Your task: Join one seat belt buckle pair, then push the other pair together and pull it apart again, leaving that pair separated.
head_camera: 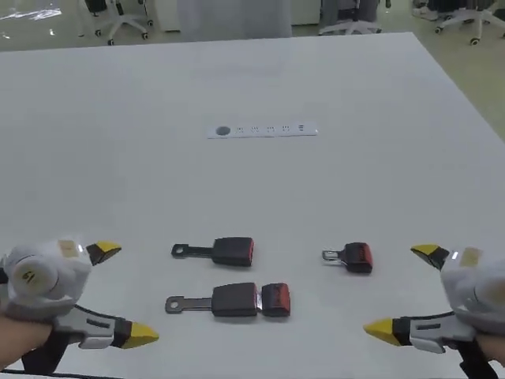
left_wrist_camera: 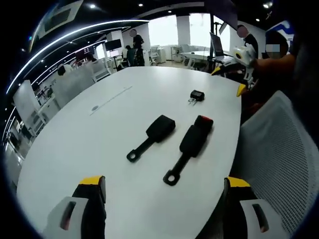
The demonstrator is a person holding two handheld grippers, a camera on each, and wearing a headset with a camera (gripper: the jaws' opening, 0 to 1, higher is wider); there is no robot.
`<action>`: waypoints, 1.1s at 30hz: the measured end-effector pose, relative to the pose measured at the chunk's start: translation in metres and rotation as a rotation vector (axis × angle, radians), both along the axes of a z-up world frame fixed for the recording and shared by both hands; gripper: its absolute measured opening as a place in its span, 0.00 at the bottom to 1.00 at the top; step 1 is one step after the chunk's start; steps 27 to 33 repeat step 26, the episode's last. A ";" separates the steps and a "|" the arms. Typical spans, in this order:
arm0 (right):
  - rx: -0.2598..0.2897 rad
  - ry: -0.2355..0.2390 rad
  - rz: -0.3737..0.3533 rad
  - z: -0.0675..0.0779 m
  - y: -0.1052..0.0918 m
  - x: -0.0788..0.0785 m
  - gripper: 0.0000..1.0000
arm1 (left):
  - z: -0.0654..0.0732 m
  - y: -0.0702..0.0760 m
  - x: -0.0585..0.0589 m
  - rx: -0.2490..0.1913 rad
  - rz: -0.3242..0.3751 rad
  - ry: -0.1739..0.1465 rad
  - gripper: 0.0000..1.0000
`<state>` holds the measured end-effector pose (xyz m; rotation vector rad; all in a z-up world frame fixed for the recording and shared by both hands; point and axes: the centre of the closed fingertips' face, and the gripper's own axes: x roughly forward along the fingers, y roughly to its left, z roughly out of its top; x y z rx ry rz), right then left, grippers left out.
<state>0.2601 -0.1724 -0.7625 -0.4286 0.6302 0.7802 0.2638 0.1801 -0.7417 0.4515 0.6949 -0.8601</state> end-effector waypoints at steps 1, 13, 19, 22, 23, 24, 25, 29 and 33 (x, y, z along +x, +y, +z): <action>-0.005 -0.016 -0.021 0.002 -0.003 0.002 1.00 | 0.002 0.003 0.003 0.005 0.013 -0.019 1.00; 0.017 -0.009 -0.059 0.003 -0.002 0.000 1.00 | -0.001 0.014 -0.003 -0.026 0.066 -0.017 1.00; 0.038 0.010 -0.087 0.000 -0.004 -0.001 1.00 | 0.000 0.018 -0.002 -0.041 0.097 -0.013 1.00; 0.044 0.013 -0.094 -0.001 -0.004 0.001 1.00 | -0.001 0.018 -0.003 -0.043 0.097 -0.008 1.00; 0.042 0.018 -0.095 -0.002 -0.005 0.001 1.00 | -0.002 0.018 -0.003 -0.042 0.098 -0.004 1.00; 0.041 0.019 -0.095 -0.002 -0.005 0.000 1.00 | -0.004 0.019 -0.004 -0.039 0.097 0.001 1.00; 0.039 0.018 -0.095 -0.002 -0.005 0.000 1.00 | -0.004 0.019 -0.004 -0.036 0.096 0.003 1.00; 0.039 0.019 -0.094 -0.002 -0.005 0.001 1.00 | -0.005 0.019 -0.005 -0.033 0.094 0.004 1.00; 0.039 0.019 -0.094 -0.002 -0.005 0.001 1.00 | -0.005 0.019 -0.005 -0.033 0.094 0.004 1.00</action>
